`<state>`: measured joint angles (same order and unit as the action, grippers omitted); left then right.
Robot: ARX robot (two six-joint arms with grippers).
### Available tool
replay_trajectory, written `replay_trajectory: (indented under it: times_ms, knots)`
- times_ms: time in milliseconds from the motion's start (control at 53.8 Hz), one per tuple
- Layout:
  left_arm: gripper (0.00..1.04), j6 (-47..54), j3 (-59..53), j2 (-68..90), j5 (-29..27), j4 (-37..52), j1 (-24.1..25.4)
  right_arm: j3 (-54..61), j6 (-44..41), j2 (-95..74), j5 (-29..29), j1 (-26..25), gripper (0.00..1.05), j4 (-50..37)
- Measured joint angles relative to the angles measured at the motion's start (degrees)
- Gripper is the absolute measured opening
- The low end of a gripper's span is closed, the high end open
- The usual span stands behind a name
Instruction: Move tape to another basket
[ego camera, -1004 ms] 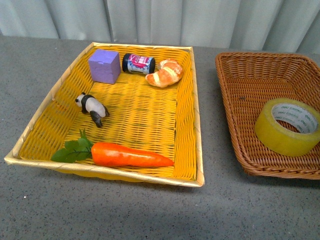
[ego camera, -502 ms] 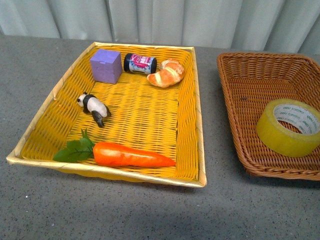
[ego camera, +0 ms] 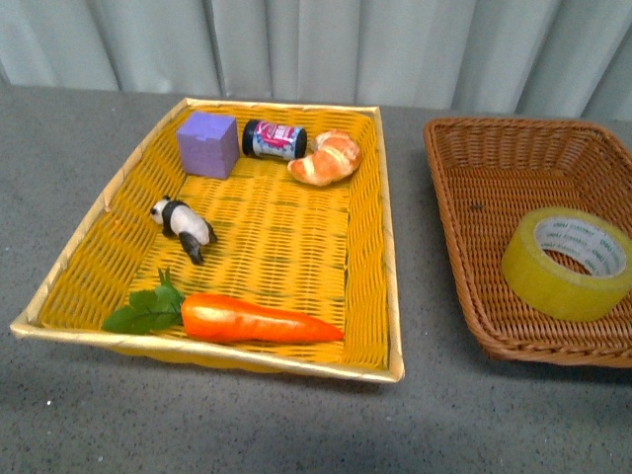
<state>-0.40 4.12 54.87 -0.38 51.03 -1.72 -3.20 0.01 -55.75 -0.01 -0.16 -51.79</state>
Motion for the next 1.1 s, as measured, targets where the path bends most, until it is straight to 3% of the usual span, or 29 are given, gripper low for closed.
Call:
replay_trajectory:
  times_ms: [558,1097]
  knots:
    - [0.04,0.0,-3.0,-22.6,0.4,-19.2,1.6,2.9,0.0,24.7,0.0,0.0,0.01,21.1]
    - [0.04,0.0,-3.1,-37.5,0.4,-33.4,1.6,2.9,0.0,39.1,0.0,0.0,0.01,34.9]
